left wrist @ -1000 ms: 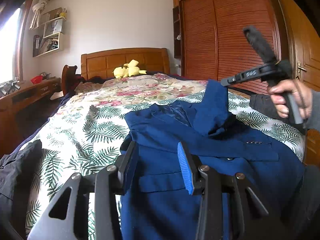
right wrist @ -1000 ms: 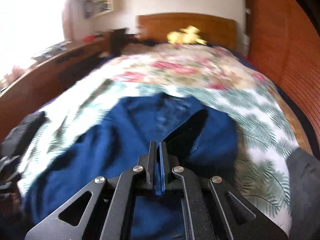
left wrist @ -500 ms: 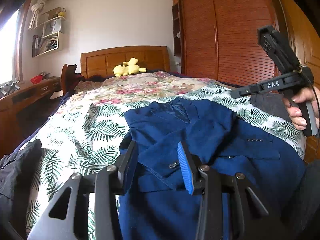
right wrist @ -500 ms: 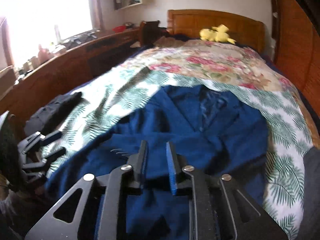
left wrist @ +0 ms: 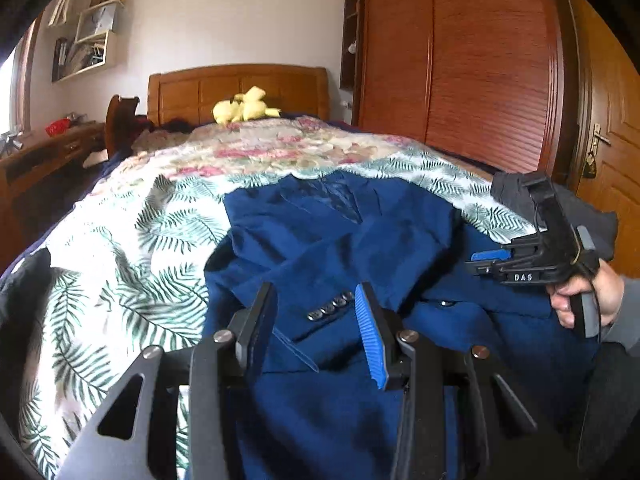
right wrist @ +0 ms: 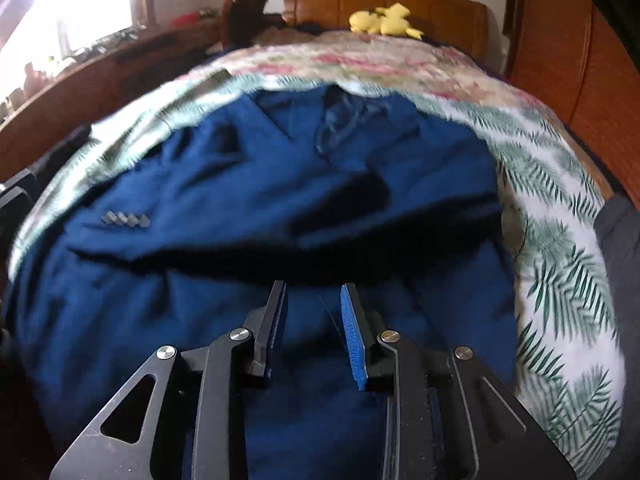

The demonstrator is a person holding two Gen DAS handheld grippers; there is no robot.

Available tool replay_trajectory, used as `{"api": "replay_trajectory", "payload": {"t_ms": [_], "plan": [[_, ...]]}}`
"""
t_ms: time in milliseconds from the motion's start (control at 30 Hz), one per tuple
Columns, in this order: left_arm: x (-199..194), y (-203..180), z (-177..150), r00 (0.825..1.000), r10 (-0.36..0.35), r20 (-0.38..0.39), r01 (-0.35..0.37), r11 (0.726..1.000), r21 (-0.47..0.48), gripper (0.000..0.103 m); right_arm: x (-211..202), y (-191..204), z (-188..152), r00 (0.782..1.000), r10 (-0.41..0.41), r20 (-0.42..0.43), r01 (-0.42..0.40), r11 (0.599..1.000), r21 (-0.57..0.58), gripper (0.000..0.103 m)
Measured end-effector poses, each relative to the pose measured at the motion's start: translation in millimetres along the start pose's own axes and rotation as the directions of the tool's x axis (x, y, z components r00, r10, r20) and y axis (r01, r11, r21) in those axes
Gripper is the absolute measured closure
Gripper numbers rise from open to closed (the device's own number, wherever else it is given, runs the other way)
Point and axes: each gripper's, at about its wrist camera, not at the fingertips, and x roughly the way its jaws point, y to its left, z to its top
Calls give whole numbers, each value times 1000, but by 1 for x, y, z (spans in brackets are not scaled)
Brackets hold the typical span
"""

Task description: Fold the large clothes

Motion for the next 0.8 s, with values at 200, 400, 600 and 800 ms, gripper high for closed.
{"api": "replay_trajectory", "payload": {"t_ms": [200, 400, 600, 800], "plan": [[21, -12, -10, 997, 24, -71, -23, 1000, 10, 64, 17, -14, -19, 999, 38, 1, -38, 999, 39, 60], [32, -10, -22, 990, 41, -132, -49, 997, -57, 64, 14, -16, -23, 999, 36, 13, -37, 998, 54, 53], [43, -9, -32, 981, 65, -185, -85, 991, -104, 64, 13, -15, -24, 1000, 27, 13, -28, 998, 55, 49], [50, -17, -33, 971, 122, -206, -143, 986, -89, 64, 4, -18, -30, 999, 35, 22, -36, 998, 47, 47]]}}
